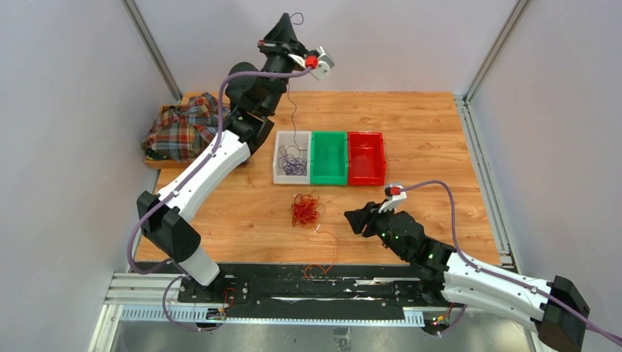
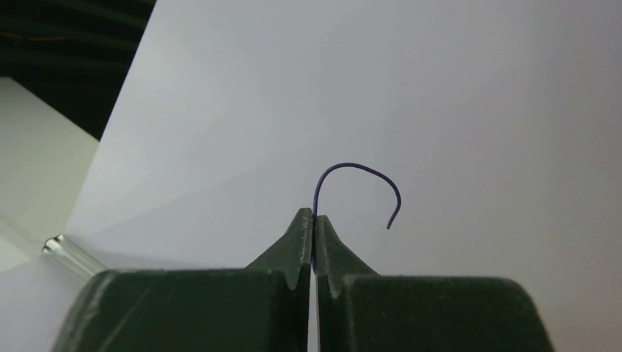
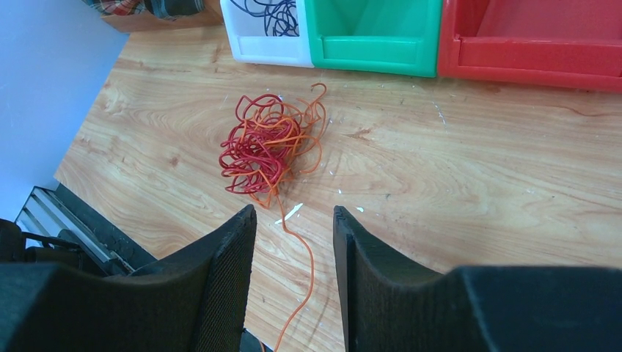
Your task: Untangle the cables
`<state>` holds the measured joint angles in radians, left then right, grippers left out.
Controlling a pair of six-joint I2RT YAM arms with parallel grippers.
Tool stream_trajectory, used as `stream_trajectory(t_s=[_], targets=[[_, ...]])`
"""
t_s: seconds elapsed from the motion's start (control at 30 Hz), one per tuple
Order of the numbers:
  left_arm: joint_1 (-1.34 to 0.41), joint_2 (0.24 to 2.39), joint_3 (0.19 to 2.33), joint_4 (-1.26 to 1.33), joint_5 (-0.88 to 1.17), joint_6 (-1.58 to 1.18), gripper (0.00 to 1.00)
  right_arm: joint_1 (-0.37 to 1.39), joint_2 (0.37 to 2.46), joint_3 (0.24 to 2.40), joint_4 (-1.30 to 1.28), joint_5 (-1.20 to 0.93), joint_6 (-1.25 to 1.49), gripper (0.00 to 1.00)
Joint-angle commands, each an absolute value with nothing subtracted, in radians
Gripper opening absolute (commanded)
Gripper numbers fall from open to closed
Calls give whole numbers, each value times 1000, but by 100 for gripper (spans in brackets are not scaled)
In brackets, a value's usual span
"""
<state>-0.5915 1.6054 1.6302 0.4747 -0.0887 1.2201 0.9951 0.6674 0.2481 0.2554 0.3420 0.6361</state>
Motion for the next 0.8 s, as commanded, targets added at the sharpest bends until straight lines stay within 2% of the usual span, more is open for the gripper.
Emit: stream_trajectory(t_s=[0.0,0.17,0.27,0.5,0.77], targets=[[-577,1599,1653,441,-139,1187,1,1009,665,247,240,370,644,43],[-578,1501,1409,404,-115,1163,1,1010,676,257,234,365,639,42],[-578,1458,1326,263,-138,1055,0,1009,674,259,228,370,640,42],[-578,1464,1348,-209,-92,798,0,1010,683,255,230,374,648,42],[-578,1542,1354,-298,-113,753,0,1009,700,261,234,370,652,41]])
